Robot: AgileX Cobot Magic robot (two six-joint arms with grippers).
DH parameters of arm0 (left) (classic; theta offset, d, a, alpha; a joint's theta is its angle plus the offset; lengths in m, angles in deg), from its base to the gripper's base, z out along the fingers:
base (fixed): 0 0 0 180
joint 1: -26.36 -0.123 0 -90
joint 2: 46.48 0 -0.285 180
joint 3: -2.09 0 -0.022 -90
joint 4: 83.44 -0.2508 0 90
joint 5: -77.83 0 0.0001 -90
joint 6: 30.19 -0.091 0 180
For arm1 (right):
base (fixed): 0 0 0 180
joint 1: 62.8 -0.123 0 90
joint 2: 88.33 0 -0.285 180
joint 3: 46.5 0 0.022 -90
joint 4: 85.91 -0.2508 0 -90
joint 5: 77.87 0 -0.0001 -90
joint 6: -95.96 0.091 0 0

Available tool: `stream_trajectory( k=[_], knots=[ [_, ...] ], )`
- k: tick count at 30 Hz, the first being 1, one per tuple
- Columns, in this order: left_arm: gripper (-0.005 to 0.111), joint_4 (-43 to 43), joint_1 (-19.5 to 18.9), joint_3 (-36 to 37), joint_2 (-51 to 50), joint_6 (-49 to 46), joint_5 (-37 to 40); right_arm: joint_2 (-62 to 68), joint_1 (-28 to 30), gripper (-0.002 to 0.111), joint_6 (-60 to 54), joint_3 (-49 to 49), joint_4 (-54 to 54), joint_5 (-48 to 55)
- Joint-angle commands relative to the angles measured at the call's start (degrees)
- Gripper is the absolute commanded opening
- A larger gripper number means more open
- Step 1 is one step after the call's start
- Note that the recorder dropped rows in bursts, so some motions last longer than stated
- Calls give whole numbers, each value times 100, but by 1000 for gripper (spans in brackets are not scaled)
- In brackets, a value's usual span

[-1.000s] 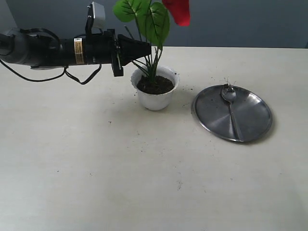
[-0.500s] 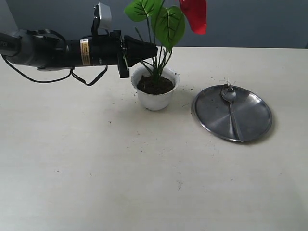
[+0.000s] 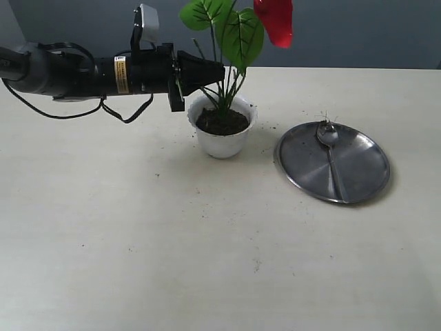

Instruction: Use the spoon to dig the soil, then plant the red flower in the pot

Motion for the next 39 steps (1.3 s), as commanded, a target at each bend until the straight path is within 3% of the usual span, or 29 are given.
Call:
stream_trajectory(
  k=[1,8,34,39],
  knots=[
    [0,-350,-97,62,-122,50,259,-18,15,0,-6,-27,30,-58],
    [22,-361,-110,62,-122,63,259,-18,15,0,-6,-27,30,-58],
    [23,-662,-416,62,245,411,259,-18,15,0,-6,-27,30,-58],
    [34,-652,-416,62,245,411,259,-18,15,0,-6,-27,30,-58]
  ],
)
